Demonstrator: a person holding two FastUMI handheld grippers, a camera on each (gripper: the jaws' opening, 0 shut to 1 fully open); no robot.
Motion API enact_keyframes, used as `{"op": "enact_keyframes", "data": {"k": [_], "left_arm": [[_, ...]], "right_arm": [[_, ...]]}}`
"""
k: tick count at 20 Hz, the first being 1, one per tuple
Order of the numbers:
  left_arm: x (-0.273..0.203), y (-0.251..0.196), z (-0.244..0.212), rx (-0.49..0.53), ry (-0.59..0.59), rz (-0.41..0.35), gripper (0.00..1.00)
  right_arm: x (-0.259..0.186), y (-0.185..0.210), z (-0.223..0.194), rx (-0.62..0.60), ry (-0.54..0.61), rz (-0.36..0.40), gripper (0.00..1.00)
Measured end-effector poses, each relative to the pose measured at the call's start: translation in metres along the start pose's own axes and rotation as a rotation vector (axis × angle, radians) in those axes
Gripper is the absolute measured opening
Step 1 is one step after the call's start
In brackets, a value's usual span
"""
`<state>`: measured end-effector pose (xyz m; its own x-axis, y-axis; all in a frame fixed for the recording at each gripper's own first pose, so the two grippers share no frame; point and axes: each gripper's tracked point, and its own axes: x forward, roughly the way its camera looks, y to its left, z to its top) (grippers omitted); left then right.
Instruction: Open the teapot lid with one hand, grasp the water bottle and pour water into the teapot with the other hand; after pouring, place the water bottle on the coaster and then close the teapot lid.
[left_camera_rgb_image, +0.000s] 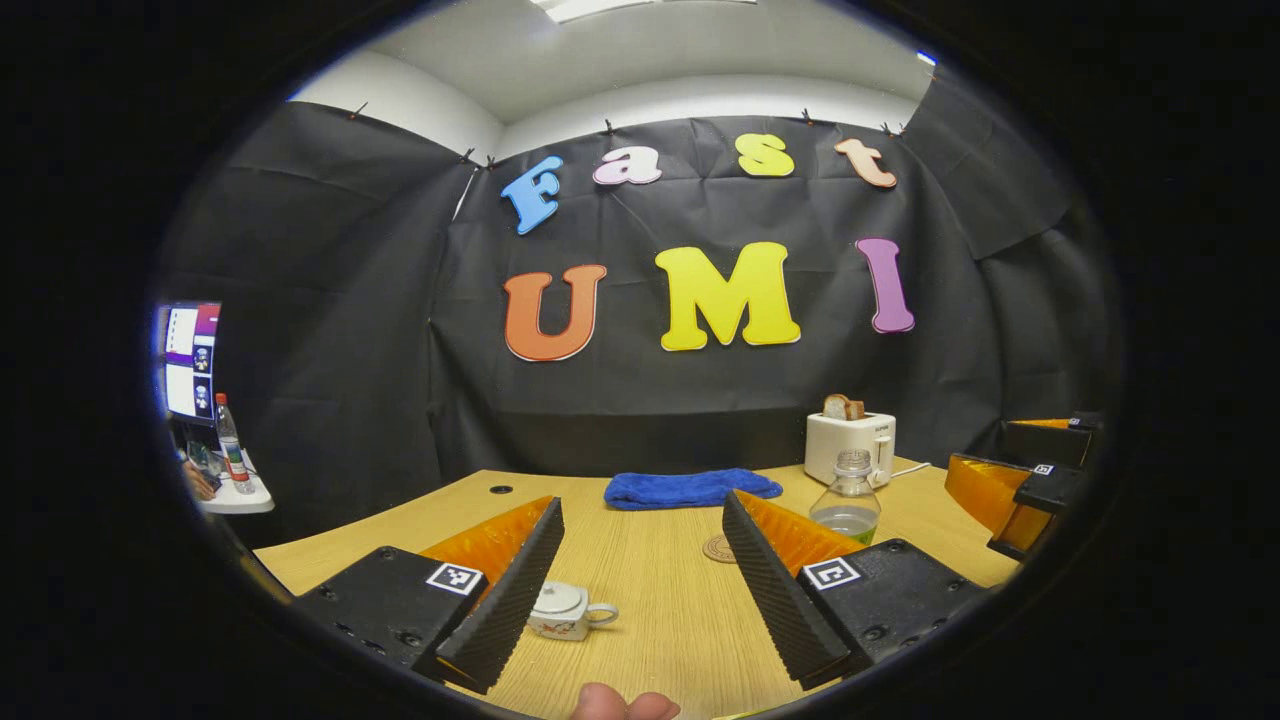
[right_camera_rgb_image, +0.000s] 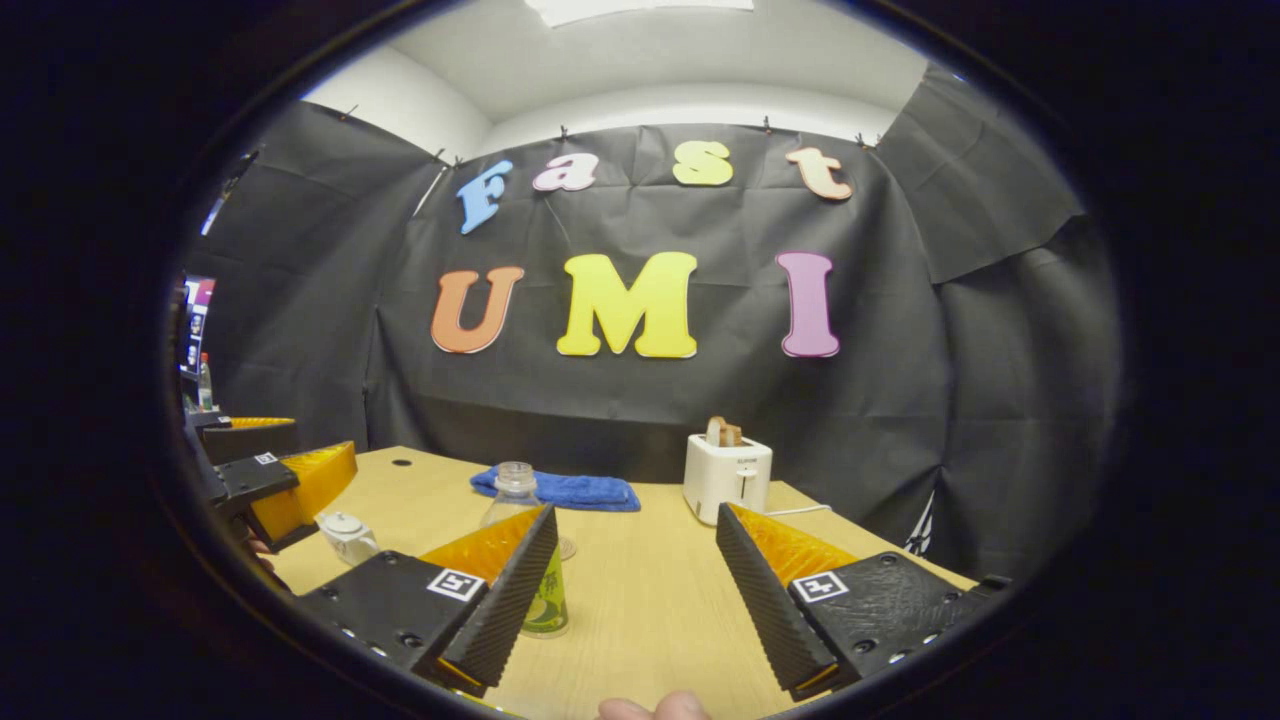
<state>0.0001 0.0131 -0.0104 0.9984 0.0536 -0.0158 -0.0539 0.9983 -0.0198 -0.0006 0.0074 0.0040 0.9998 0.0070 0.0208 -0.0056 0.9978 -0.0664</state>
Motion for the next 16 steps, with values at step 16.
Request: {"op": "enact_keyframes", "data": {"k": [16], "left_arm": [[0.034, 0.065, -0.095, -0.057, 0.239, 0.085, 0.98]], "right_arm": [[0.01, 0.006, -0.035, -0.029, 0.038, 0.052, 0.96]]}}
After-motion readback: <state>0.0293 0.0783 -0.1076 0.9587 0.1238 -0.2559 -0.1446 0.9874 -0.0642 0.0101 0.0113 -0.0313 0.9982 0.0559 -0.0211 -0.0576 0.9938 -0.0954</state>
